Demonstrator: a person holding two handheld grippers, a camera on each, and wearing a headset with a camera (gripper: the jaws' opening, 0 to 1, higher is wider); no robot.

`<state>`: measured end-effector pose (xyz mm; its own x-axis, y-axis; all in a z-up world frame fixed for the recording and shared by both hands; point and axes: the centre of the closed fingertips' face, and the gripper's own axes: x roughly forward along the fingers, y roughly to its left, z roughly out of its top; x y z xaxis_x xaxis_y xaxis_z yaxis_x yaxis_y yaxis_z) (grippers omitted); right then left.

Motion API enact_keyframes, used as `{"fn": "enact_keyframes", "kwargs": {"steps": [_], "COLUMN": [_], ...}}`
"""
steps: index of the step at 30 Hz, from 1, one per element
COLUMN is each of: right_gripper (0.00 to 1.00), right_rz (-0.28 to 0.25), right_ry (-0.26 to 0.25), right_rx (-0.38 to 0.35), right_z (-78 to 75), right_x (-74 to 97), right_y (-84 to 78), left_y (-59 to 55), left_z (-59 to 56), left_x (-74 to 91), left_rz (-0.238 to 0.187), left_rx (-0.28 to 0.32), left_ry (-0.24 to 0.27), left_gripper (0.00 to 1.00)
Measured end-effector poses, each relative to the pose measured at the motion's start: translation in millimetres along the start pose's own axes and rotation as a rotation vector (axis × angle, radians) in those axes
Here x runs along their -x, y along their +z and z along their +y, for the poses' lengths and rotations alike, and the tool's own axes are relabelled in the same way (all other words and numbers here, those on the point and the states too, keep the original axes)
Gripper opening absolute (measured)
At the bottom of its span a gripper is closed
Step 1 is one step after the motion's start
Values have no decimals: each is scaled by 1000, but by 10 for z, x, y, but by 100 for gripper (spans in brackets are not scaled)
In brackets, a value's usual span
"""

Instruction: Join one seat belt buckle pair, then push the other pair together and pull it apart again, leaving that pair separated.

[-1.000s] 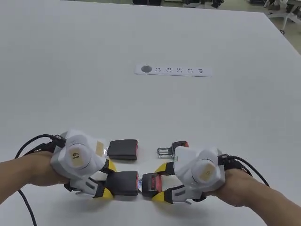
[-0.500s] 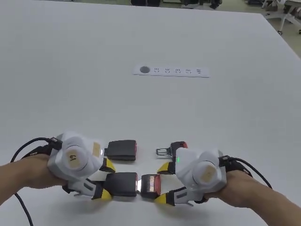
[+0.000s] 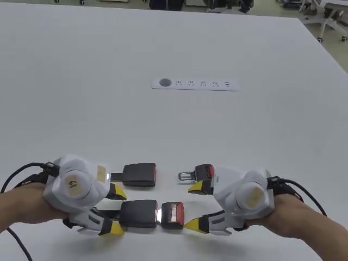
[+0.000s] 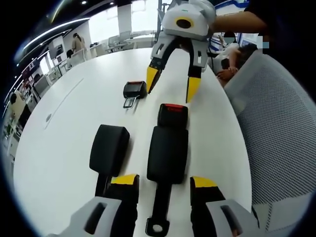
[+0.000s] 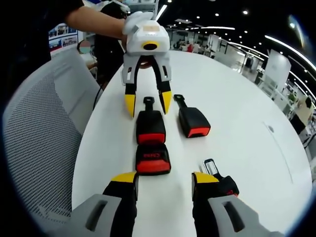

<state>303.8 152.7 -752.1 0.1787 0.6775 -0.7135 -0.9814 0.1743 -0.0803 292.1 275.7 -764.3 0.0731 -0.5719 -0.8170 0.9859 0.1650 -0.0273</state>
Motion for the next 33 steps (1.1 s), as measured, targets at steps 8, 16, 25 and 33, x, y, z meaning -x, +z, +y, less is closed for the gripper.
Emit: {"fn": "enact_keyframes", "kwargs": {"steps": [8,16,25,33], "right_gripper": [42,43,43,43], "right_rz": [2,10,35,60], "right_ry": [-43,-75,-77,-62], "right_rx": [5,7,13,20], "right_z": [-175,-368,-563,-669], "right_x": [150,241,282,265], "right_y": [24,-5,-109,-217], "left_y": [98,164,258,285], "left_z": [119,320,548,669], "left_x": [162,260,273,209], "left_rz": [-36,-63,-82,-63], "left_rx": [24,40,52,42], "left_ry": [45,85,114,101], "left_gripper": [44,45,45,45]}}
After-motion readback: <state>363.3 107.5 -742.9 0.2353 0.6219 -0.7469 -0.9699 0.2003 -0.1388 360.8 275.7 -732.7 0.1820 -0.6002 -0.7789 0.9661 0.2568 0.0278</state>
